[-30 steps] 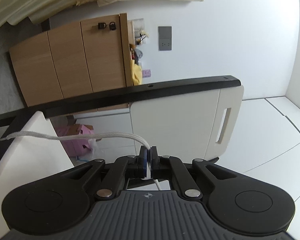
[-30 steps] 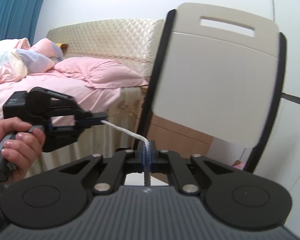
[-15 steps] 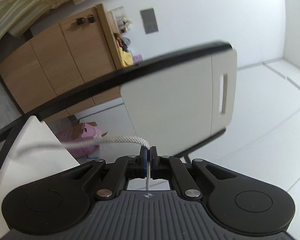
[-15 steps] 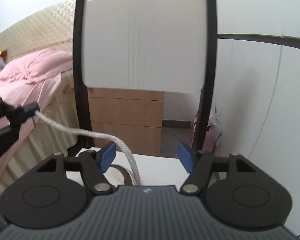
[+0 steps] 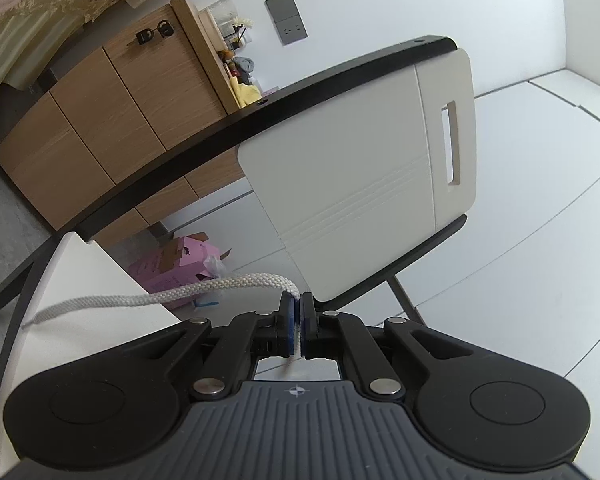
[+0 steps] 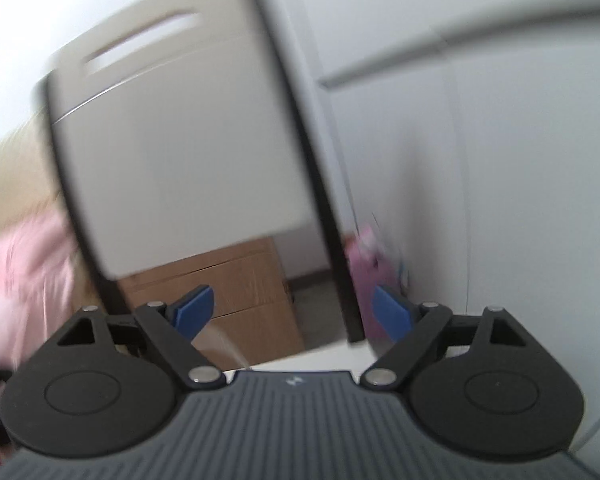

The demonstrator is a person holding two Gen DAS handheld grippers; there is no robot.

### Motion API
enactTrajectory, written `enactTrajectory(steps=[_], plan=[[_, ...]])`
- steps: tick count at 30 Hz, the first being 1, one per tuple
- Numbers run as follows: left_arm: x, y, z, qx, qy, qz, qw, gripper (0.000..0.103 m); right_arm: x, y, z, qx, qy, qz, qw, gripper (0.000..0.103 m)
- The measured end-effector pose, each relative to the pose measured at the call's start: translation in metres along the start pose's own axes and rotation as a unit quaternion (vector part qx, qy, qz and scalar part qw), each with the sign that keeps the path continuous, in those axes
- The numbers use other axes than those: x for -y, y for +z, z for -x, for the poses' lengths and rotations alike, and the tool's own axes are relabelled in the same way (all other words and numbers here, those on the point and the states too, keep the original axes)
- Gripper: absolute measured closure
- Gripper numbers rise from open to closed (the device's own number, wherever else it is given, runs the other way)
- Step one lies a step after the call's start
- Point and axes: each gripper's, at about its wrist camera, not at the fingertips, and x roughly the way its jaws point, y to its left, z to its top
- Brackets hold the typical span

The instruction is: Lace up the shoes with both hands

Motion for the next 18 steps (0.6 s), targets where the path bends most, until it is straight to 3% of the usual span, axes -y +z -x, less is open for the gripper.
enactTrajectory(steps=[3,5,8,10,12,14,15,16,18], plan=[[0.004,-0.003,-0.004,-0.012,0.001,-0.015,0.9998,0.100,-0.001,-0.004,-0.004,-0.015,0.026,0.006,1.000,0.015],[0.007,-0.005,-0.008,-0.021,0.002,-0.025,0.9994,0.100,-0.022,-0.009,-0.004,-0.028,0.088,0.066,0.994,0.015],[0.011,-0.008,-0.011,-0.034,0.003,-0.037,0.9987,0.100,-0.064,-0.028,-0.005,-0.063,0.183,0.192,0.962,0.017],[0.013,-0.010,-0.012,-0.042,0.003,-0.043,0.9982,0.100,-0.092,-0.050,-0.004,-0.078,0.200,0.287,0.933,0.030],[0.014,-0.012,-0.013,-0.049,-0.001,-0.045,0.9978,0.100,-0.112,-0.066,-0.005,-0.076,0.208,0.350,0.910,0.036],[0.015,-0.013,-0.014,-0.056,-0.005,-0.049,0.9972,0.100,-0.123,-0.078,-0.007,-0.074,0.231,0.368,0.898,0.038],[0.015,-0.014,-0.014,-0.058,-0.006,-0.049,0.9971,0.100,-0.126,-0.080,-0.009,-0.073,0.238,0.372,0.894,0.044],[0.013,-0.014,-0.013,-0.060,-0.006,-0.046,0.9972,0.100,-0.129,-0.083,-0.011,-0.071,0.240,0.378,0.892,0.069],[0.010,-0.014,-0.012,-0.059,-0.005,-0.037,0.9976,0.100,-0.132,-0.085,-0.016,-0.076,0.232,0.382,0.891,0.100]])
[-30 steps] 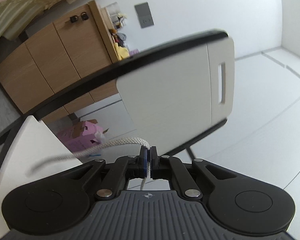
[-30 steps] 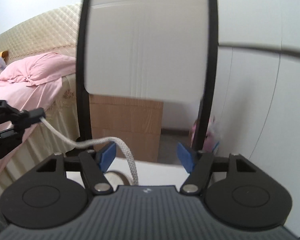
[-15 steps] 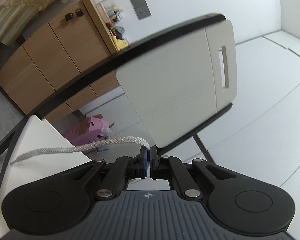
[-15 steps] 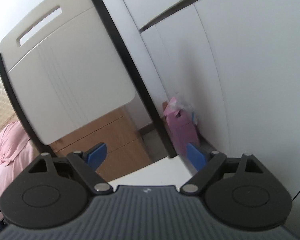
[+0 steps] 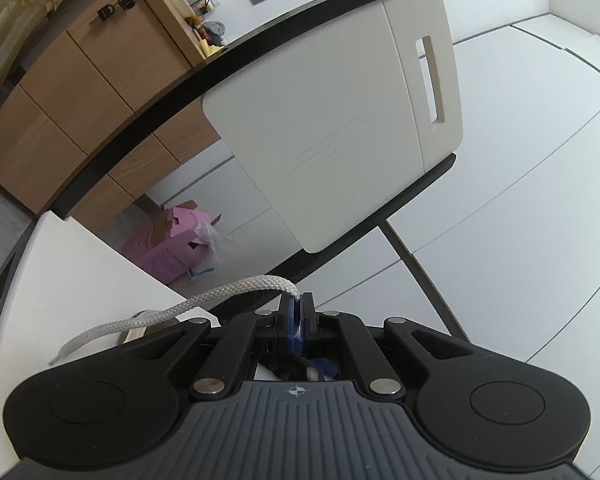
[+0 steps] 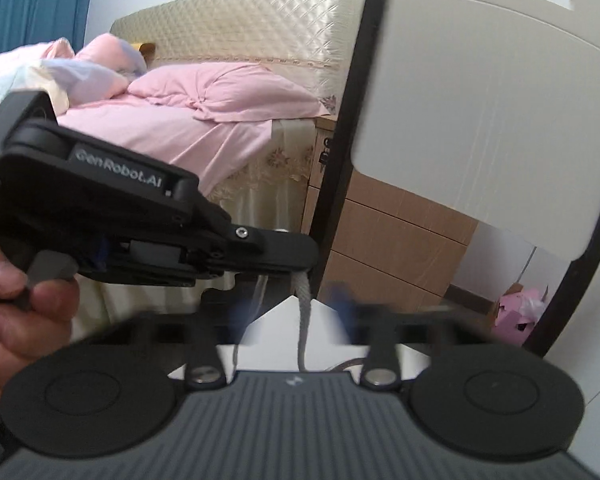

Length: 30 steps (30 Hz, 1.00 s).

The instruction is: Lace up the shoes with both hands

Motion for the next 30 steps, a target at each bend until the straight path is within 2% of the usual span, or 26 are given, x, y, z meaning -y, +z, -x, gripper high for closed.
enactTrajectory(steps=[3,8,14,16,18,22,24,30], plan=[[-0.011,0.002,0.002,0.005,-0.012,0.039,0.9991,0.099,0.003,0.004,0.007,0.011,-0.002,-0.014,1.000,0.100],[-0.029,0.003,0.003,0.022,-0.041,0.117,0.9920,0.099,-0.002,0.009,0.017,0.025,-0.007,0.008,1.000,0.100],[-0.043,0.005,0.013,0.062,-0.046,0.166,0.9831,0.099,-0.007,0.007,0.027,0.022,-0.021,0.034,0.999,0.100],[-0.043,0.007,0.020,0.093,-0.027,0.160,0.9824,0.100,-0.006,0.006,0.031,0.026,-0.025,0.040,0.999,0.100],[-0.045,0.009,0.024,0.105,-0.041,0.172,0.9786,0.100,-0.003,0.006,0.035,0.029,-0.031,0.033,0.999,0.100],[-0.043,0.011,0.028,0.115,-0.047,0.166,0.9783,0.100,0.003,0.007,0.038,0.031,-0.044,0.026,0.998,0.100],[-0.042,0.012,0.028,0.116,-0.045,0.163,0.9787,0.100,0.005,0.004,0.038,0.020,-0.058,0.031,0.998,0.100],[-0.042,0.012,0.030,0.122,-0.044,0.161,0.9785,0.100,0.027,-0.004,0.031,-0.016,-0.098,-0.004,0.995,0.100]])
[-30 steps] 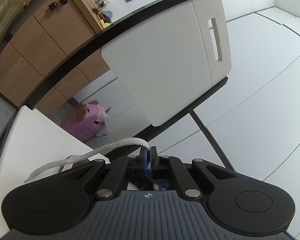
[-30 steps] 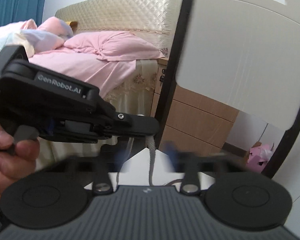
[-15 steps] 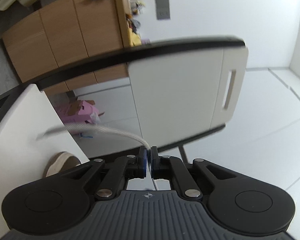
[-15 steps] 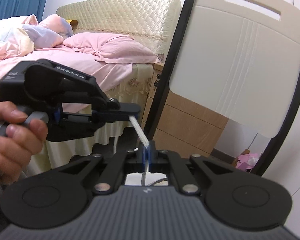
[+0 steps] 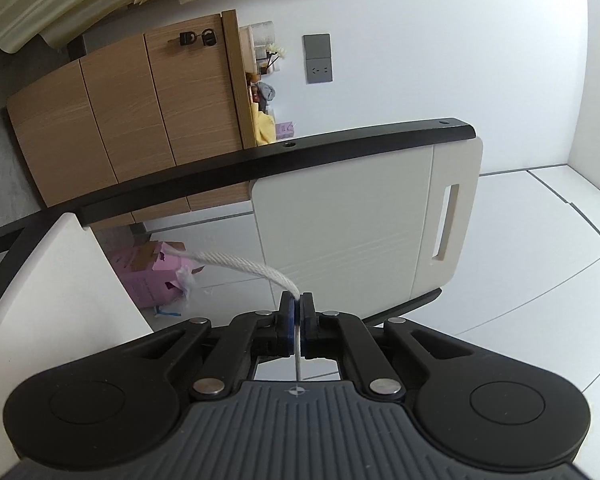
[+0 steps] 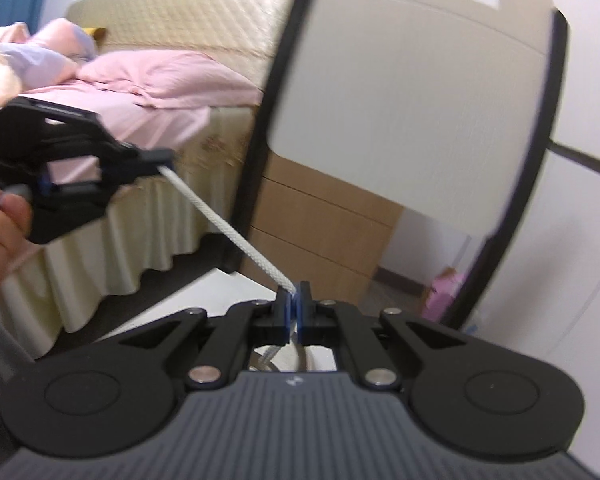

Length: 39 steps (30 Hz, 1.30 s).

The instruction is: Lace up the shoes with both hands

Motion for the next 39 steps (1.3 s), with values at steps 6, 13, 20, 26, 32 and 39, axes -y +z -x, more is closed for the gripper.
enactTrajectory(steps=[6,13,20,26,32,39], plan=[[0.001,0.001,0.001,0.003,0.002,0.000,1.0000,0.100,0.014,-0.007,-0.005,-0.019,-0.031,-0.014,0.999,0.100],[0.003,0.003,0.002,0.005,0.000,-0.003,1.0000,0.100,0.033,-0.013,-0.009,-0.037,-0.060,-0.046,0.996,0.100],[0.005,0.001,-0.001,0.000,0.016,-0.020,0.9997,0.100,0.040,-0.020,-0.003,-0.053,-0.066,-0.059,0.995,0.079],[0.013,-0.002,-0.006,-0.010,0.025,-0.051,0.9983,0.100,0.038,-0.015,0.022,-0.025,-0.059,-0.069,0.996,0.032],[0.018,-0.008,-0.011,-0.030,0.033,-0.078,0.9959,0.100,0.024,-0.005,0.044,0.049,-0.009,-0.055,0.997,0.025],[0.016,-0.009,-0.012,-0.029,0.032,-0.071,0.9965,0.100,0.057,-0.010,0.034,0.012,-0.074,-0.124,0.989,0.021]])
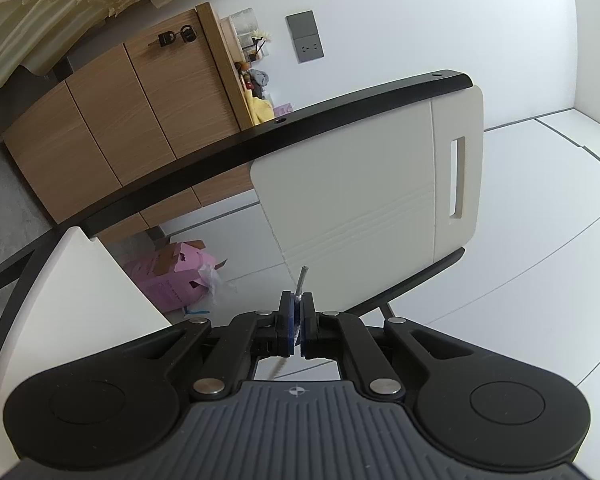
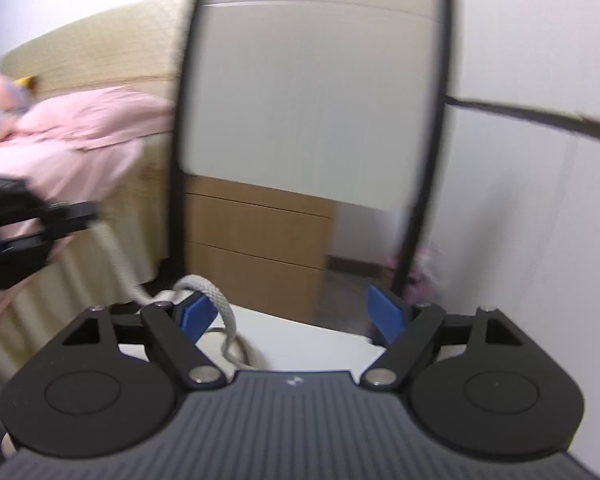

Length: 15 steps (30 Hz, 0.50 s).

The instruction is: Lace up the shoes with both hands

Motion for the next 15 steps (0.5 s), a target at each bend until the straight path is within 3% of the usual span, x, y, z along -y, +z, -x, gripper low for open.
enactTrajectory(steps=[5,9,15], plan=[[0.008,-0.010,-0.010,-0.020,-0.004,-0.012,0.9997,0.100,0.049,-0.001,-0.019,-0.052,-0.050,-0.122,0.990,0.018],[0.015,-0.012,-0.012,-0.027,-0.011,-0.022,0.9993,0.100,0.080,-0.003,-0.023,-0.076,-0.033,-0.214,0.973,0.015],[0.012,-0.007,-0.008,-0.020,-0.008,-0.018,0.9996,0.100,0.121,0.019,-0.007,-0.073,-0.004,-0.256,0.964,0.006]])
